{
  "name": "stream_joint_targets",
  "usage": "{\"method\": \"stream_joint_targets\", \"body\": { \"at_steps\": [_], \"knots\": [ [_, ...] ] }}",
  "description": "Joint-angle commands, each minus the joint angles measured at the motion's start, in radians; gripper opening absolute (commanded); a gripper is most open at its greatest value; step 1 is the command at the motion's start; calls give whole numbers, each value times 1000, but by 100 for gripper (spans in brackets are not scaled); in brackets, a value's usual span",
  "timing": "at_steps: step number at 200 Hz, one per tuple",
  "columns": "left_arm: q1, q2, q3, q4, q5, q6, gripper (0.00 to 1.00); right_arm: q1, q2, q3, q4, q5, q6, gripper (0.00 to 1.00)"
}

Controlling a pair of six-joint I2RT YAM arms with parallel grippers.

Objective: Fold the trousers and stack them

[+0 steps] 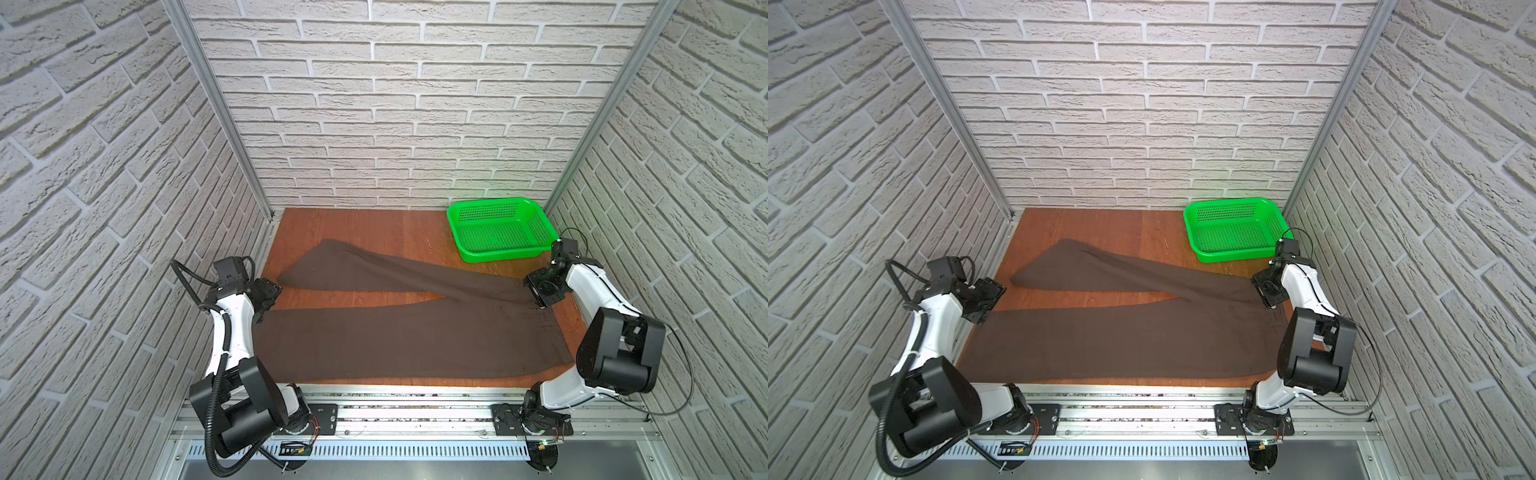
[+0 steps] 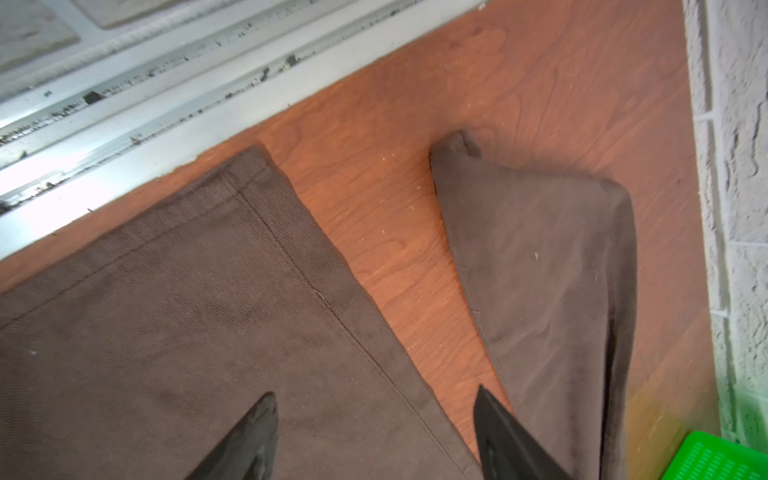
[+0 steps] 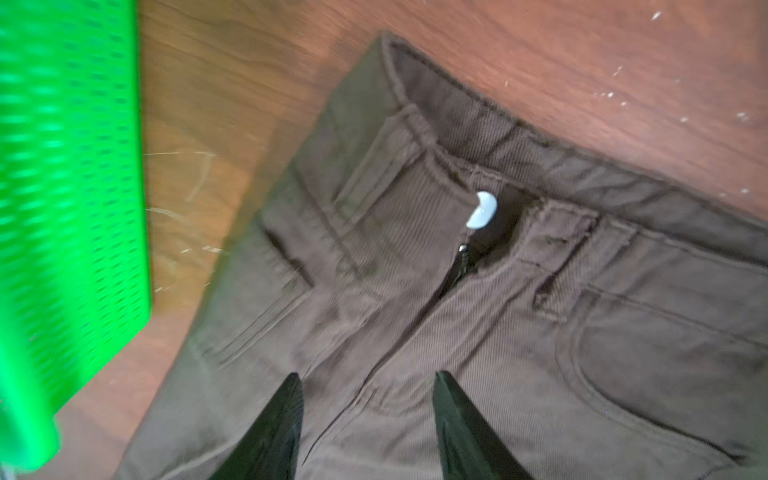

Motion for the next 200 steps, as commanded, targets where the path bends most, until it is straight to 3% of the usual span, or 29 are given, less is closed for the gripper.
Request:
{"method": "stream_joint_targets", "body": {
  "at_steps": [1, 86, 100, 120, 129, 200],
  "knots": [
    [-22, 28, -4, 20, -10, -8, 74, -18, 12, 14, 40, 2, 5, 54],
    [-73, 79, -20, 82, -12, -8, 75, -35, 147, 63, 109, -12, 51, 54],
    [-77, 84, -19, 86, -11, -8, 75, -35, 159, 66, 131, -28, 61, 46],
    [-80, 94, -14, 91, -13, -7, 72, -35, 164, 72, 180, -66, 90, 15],
    [-83, 96, -11, 94, -12, -7, 70, -34, 165, 81, 202, -85, 106, 6],
    [-96, 151, 31, 112, -13, -3, 69, -24, 241, 259, 243, -131, 299, 6]
  ]
}}
